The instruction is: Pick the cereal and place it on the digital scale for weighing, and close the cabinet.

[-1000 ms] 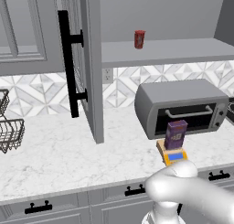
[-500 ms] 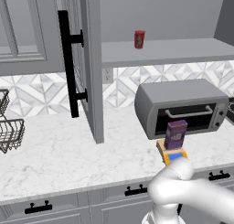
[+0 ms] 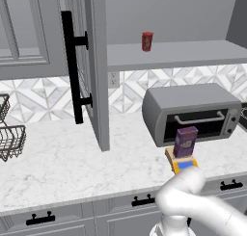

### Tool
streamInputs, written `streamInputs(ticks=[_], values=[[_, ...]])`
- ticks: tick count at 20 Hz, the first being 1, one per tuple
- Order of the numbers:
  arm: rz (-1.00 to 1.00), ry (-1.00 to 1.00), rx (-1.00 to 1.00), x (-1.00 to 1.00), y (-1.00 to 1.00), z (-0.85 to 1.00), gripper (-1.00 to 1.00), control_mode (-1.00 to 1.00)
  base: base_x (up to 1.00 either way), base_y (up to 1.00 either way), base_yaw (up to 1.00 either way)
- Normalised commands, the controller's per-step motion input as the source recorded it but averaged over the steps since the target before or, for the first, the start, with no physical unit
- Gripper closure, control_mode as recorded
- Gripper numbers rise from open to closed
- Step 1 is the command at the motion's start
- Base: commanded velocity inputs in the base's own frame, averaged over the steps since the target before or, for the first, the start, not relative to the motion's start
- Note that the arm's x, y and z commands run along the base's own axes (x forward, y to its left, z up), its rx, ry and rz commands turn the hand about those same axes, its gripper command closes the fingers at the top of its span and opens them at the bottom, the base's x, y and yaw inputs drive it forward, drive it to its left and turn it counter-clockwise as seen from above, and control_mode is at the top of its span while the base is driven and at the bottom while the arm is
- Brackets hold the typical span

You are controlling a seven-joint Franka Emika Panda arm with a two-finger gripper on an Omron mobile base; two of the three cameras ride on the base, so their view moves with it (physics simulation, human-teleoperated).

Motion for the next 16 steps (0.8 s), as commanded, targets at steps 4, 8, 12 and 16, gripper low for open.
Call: streamInputs(ticks=[4,8,12,16], values=[[0.00,-0.34,-0.25,-0.30,1.00,0.46,-1.00,-1.00,0.00,0.00,0.00],[0.00,-0.29,-0.37,-0.43,1.00,0.53,-1.00,-1.00,0.00,0.00,0.00],[0.00,-0.16,-0.48,-0.46,1.00,0.31,-1.00,-1.00,0.00,0.00,0.00],[-0.01,-0.02,-0.56,-0.33,1.00,0.23,-1.00,-1.00,0.00,0.00,0.00]])
